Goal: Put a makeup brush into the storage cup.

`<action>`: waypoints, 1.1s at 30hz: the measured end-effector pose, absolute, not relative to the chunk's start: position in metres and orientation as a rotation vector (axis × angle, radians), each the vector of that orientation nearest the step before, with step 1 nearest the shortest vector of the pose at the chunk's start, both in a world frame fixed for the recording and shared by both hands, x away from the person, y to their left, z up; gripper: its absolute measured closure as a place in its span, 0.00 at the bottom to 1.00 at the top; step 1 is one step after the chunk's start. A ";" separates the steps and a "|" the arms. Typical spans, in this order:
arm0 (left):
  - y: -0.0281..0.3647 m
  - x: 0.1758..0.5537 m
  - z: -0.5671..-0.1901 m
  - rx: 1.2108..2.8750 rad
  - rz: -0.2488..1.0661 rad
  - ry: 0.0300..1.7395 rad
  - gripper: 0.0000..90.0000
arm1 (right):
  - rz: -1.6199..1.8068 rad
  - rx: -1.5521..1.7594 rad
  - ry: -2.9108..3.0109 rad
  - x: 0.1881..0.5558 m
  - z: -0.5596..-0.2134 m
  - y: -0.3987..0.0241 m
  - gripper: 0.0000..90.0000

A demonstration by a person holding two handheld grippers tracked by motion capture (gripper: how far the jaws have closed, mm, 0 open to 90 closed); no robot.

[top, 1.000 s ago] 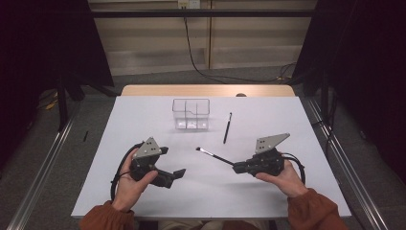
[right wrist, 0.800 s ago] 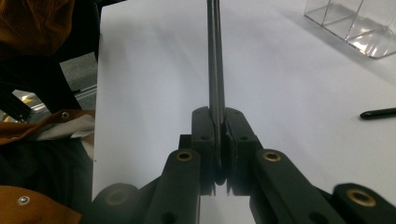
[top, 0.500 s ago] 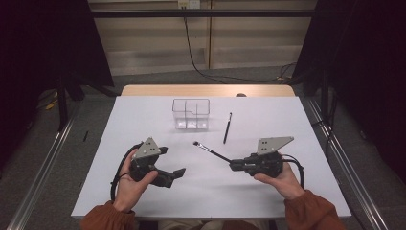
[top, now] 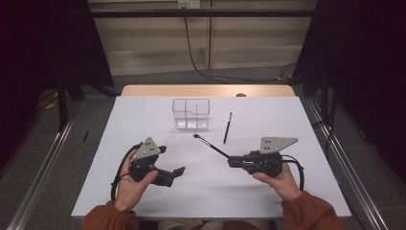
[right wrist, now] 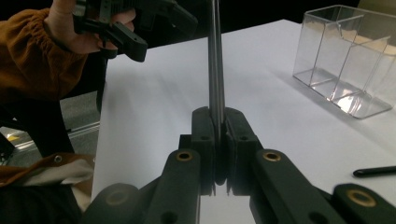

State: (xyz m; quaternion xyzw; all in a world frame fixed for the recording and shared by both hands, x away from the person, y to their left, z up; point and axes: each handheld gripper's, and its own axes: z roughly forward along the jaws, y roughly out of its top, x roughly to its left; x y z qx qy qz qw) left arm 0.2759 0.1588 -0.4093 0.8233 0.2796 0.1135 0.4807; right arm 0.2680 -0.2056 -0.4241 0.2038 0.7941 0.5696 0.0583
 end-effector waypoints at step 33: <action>0.123 0.275 -0.407 1.877 0.270 0.555 0.04 | 1.771 0.591 2.365 0.268 -0.424 -0.193 0.93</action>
